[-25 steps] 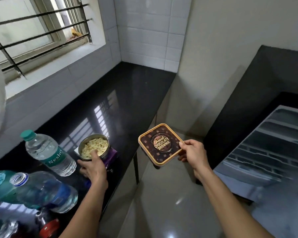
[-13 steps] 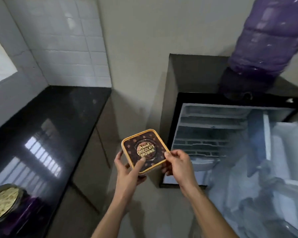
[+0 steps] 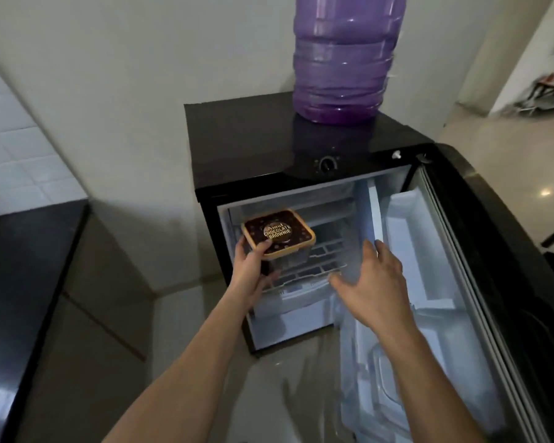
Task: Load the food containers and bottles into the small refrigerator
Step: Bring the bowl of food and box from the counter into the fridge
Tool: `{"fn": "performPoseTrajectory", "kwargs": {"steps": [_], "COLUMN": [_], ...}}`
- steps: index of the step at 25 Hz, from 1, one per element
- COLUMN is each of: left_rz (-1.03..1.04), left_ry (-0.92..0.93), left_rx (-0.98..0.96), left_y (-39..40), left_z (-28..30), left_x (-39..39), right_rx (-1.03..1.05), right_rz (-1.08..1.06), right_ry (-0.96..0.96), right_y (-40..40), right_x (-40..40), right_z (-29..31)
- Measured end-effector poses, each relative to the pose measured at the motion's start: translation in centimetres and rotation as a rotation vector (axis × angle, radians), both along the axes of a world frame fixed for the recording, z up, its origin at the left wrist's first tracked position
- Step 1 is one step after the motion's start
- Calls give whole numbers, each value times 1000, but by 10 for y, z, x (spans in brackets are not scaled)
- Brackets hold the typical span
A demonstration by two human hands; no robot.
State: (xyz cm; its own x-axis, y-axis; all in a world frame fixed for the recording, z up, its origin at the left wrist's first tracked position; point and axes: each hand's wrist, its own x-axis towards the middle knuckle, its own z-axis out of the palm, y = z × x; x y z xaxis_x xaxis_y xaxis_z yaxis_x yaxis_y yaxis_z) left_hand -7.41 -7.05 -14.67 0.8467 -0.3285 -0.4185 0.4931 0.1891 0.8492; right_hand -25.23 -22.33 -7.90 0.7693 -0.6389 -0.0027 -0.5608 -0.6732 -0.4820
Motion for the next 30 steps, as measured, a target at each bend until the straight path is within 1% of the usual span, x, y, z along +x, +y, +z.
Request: {"fn": "performPoseTrajectory", "kwargs": {"steps": [3,5,7,9,11,12,13,14,15,17,18,19,20,21,24,25,26,28,29,30], "left_rz": [-10,2,-11,15,23,29,39,75,114,67,51,29,-25,-40,8,-74,-230,-662,-877,-1046], "left_ry": [-21,-1,-3,-61,-108,-86,12,96,134,96,81,49,20,-18,-140,-239,-350,-592,-709,-827], "left_rx": [26,14,73,115,224,252,130,78,67,233,286,300,384,395,339,400,465,616,709,794], "left_y": [-34,-53,-66,-79,-87,-95,-101,-105,-104,-112,-116,-116,-118,-120,-114,-104,-89,-47,-26,-6], "left_z": [5,-2,-10,-23,-30,-26,-27,-31,-37,-27,-21,-15,-15,-14,0,0,-1,6,23,47], "left_x": [48,88,119,146,166,169,177,185,191,188,187,182,178,174,148,135,120,100,92,85], "right_rx": [-25,-34,-15,-9,-14,-17,-15,-19,-27,-48,-58,-64,-65,-67,-61,-50,-43,-19,7,35], "right_rz": [38,26,1,-20,-31,-32,-33,-34,-35,-34,-25,-12,-1,12,48,62,78,120,153,193], "right_ry": [62,75,47,39,50,46,44,37,31,19,10,1,-5,-12,-72,-110,-150,-235,-275,-305], "right_y": [-2,-4,-4,-5,-3,-1,0,2,4,7,10,12,13,15,18,19,20,25,29,34], "right_x": [-3,-2,-3,-3,-1,1,3,5,6,9,10,12,13,14,17,19,22,31,39,51], "right_z": [-10,-17,-20,-22,-26,-28,-29,-30,-32,-36,-37,-38,-40,-41,-43,-43,-43,-48,-50,-52]}}
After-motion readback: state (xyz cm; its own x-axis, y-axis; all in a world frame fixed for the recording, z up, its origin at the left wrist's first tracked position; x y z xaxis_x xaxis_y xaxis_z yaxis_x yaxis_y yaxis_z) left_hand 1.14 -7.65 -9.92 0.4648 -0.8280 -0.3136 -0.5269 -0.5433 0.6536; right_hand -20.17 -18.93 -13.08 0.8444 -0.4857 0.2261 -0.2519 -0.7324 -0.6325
